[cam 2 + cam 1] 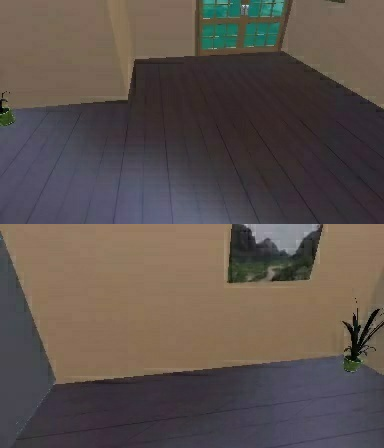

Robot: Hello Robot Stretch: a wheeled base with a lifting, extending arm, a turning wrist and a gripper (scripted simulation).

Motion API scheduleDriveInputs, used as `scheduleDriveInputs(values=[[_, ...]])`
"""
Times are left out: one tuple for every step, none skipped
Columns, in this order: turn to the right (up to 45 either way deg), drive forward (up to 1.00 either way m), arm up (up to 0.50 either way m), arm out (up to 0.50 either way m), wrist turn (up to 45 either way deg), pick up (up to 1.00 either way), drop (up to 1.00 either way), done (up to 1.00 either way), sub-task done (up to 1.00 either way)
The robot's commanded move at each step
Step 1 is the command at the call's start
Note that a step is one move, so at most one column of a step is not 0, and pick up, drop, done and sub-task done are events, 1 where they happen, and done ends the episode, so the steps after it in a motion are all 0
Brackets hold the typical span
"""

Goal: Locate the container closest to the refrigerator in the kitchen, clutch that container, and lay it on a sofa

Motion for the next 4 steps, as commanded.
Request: scheduleDriveInputs(values=[[0.0,0.35,0.0,0.0,0.0,0.0,0.0,0.0,0.0],[-45.0,0.0,0.0,0.0,0.0,0.0,0.0,0.0,0.0],[-12.0,0.0,0.0,0.0,0.0,0.0,0.0,0.0,0.0],[0.0,0.7,0.0,0.0,0.0,0.0,0.0,0.0,0.0]])
